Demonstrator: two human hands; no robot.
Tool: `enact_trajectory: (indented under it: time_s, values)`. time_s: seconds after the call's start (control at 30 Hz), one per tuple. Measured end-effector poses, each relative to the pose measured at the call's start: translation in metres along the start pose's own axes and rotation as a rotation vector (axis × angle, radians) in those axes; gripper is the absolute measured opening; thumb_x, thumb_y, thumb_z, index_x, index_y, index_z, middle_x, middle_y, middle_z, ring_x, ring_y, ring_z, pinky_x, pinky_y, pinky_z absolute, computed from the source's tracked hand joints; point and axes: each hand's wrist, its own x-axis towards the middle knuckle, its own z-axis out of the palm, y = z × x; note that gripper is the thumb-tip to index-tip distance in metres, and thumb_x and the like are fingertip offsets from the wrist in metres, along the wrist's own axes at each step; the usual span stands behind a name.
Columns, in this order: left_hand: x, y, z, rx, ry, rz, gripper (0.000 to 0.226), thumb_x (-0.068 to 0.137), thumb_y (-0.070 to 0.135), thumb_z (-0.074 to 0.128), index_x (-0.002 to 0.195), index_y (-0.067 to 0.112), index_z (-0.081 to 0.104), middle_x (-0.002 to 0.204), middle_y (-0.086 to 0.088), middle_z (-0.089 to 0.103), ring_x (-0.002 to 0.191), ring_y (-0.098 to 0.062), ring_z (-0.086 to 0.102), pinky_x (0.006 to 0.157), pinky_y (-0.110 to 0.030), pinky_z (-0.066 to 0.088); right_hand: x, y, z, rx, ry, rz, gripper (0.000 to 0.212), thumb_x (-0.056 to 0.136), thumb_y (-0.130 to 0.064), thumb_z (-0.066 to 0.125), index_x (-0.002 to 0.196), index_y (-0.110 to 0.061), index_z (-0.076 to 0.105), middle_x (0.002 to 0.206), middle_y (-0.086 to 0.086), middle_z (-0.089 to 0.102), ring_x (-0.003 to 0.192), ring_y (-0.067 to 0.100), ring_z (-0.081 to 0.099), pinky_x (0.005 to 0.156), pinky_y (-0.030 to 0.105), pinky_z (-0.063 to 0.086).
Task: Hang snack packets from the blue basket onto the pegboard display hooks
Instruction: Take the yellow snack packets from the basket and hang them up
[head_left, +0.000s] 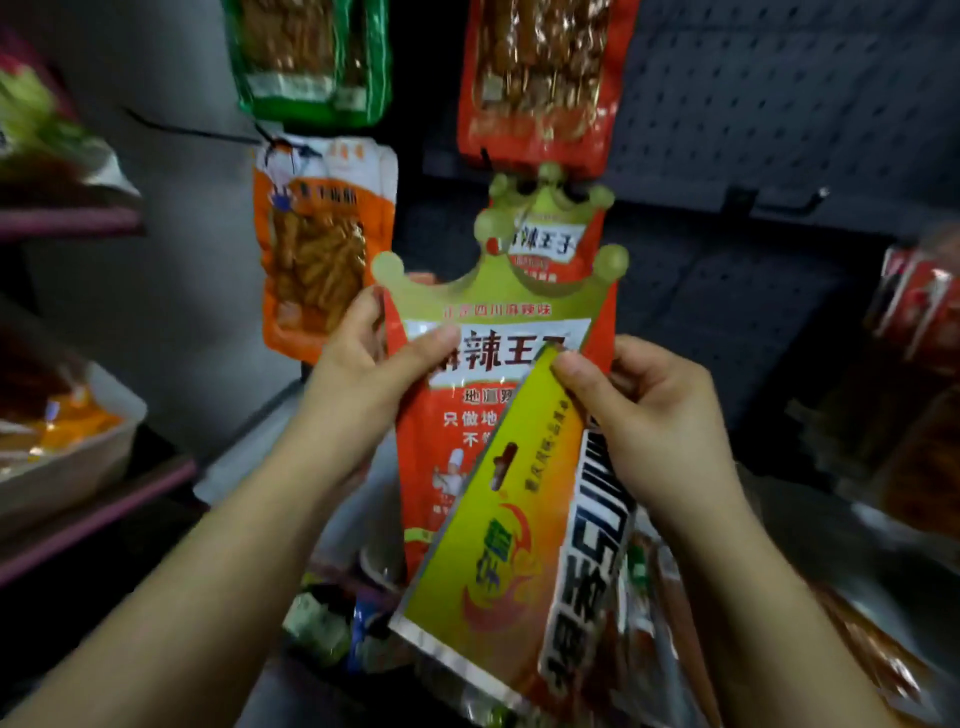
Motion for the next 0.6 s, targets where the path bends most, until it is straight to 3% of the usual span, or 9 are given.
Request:
enact_trajectory:
  time_s: [0.1,0.17,0.27,0.4,0.6]
  values:
    - [0.045,0.021,-0.009,0.172,-0.054,0.128,0.021,0.076,0.022,0.074,0.094,0.027,0.065,0.081,0.011,0.073,0.076,-0.002,0.068,0.066,-0.014,0.052,0.019,0.005,0.013,-0.03,0.058,0.009,0.013,0.082,-0.034,0.066,0.077,-0.025,0.073,0.078,0.002,0.075,0.074,0.026,0.072,0.071,0.051,0.057]
    - [0.069,0.026,-0.011,0.247,-0.087,0.154,0.008,0.079,0.017,0.072,0.084,0.023,0.068,0.07,0.011,0.07,0.066,0.002,0.065,0.06,-0.011,0.05,0.03,0.008,0.02,-0.06,0.092,0.007,0.025,0.076,-0.043,0.064,0.08,-0.02,0.073,0.078,0.01,0.074,0.075,0.033,0.07,0.069,0.055,0.056]
    - [0.094,0.021,-0.012,0.267,-0.148,0.132,0.009,0.081,0.011,0.069,0.076,0.017,0.067,0.058,0.01,0.068,0.056,0.004,0.061,0.053,-0.009,0.046,0.043,0.014,0.026,-0.106,0.128,0.011,0.021,0.075,-0.045,0.062,0.081,-0.028,0.072,0.073,0.004,0.074,0.068,0.024,0.071,0.066,0.049,0.058]
    - [0.111,0.01,-0.009,0.265,-0.222,0.157,0.011,0.083,0.017,0.068,0.074,0.023,0.068,0.062,0.014,0.068,0.059,0.005,0.061,0.055,-0.009,0.046,0.056,0.019,0.028,-0.139,0.169,-0.007,0.018,0.078,-0.044,0.061,0.078,-0.032,0.074,0.071,-0.004,0.075,0.064,0.014,0.072,0.061,0.033,0.059]
    - [0.131,0.01,-0.009,0.168,-0.19,0.178,0.018,0.083,0.016,0.067,0.066,0.023,0.068,0.06,0.01,0.068,0.057,0.0,0.062,0.053,-0.013,0.048,0.07,0.011,0.034,-0.192,0.204,-0.048,0.027,0.075,-0.05,0.062,0.078,-0.025,0.072,0.07,0.004,0.073,0.064,0.025,0.07,0.063,0.048,0.058]
